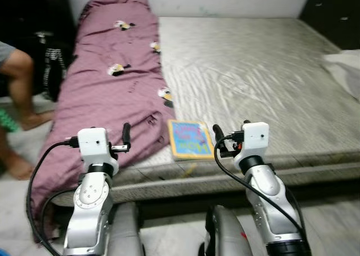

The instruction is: Clean up the room

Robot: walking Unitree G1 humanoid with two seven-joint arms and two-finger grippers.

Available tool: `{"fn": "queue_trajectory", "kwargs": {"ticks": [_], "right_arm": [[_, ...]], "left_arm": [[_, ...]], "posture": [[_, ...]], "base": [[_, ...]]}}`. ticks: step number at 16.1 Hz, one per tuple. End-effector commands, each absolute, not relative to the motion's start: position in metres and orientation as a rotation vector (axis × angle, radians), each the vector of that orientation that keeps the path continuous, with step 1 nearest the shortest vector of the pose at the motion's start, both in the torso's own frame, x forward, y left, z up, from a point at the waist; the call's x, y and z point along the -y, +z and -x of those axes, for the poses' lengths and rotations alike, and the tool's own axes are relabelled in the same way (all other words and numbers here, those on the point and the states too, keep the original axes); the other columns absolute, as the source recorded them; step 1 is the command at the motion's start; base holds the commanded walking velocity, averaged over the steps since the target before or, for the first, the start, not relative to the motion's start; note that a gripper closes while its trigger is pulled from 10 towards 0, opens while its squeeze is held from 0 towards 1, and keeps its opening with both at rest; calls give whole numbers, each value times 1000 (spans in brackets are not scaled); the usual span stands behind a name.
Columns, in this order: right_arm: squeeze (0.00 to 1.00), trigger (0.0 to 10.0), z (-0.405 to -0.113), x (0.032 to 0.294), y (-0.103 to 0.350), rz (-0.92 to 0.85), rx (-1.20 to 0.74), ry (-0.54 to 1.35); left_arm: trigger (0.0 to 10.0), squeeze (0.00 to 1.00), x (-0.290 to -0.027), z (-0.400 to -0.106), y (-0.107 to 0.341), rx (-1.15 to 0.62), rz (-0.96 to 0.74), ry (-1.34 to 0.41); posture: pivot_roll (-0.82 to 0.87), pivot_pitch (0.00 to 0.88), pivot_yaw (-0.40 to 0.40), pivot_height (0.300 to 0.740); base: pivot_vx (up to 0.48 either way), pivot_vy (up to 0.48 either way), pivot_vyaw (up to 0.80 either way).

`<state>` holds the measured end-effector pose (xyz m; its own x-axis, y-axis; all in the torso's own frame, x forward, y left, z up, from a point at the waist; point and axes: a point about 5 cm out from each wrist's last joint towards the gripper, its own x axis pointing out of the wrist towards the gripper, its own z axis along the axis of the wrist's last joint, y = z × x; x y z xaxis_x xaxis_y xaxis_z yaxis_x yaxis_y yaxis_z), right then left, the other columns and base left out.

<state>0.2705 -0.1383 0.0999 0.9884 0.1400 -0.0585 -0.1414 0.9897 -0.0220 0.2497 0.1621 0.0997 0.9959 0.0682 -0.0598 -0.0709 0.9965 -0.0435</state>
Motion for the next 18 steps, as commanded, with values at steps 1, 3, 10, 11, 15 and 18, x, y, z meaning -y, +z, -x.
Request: {"fn": "queue_trajectory", "kwargs": {"ticks": [1, 3, 10, 11, 15, 18], "right_arm": [[0, 10000, -269, 144, 93, 22, -79, 116], [0, 10000, -267, 149, 87, 11, -100, 84], [0, 10000, -275, 142, 92, 11, -65, 105], [0, 10000, -277, 141, 93, 9, -64, 110], [0, 10000, -279, 139, 93, 12, -60, 112], [0, 10000, -280, 140, 94, 15, -57, 107]], "left_arm": [[10000, 0, -162, -248, 95, -85, 68, 81], [10000, 0, -162, -247, 91, -111, 75, 86], [10000, 0, -163, -257, 103, -41, 83, 49], [10000, 0, -163, -258, 104, -38, 85, 41], [10000, 0, -158, -256, 102, -38, 95, 29], [10000, 0, -156, -259, 102, -39, 97, 26]], "posture": [[-21, 0, -3, 583], [-12, 0, 13, 583], [-9, 0, -16, 583], [-6, 0, -21, 583], [-7, 0, -19, 583], [-13, 0, -18, 583]], "base": [[0, 0, 0], [0, 0, 0], [46, 0, 0], [341, 0, 0], [348, 0, 0], [340, 0, 0]]}}
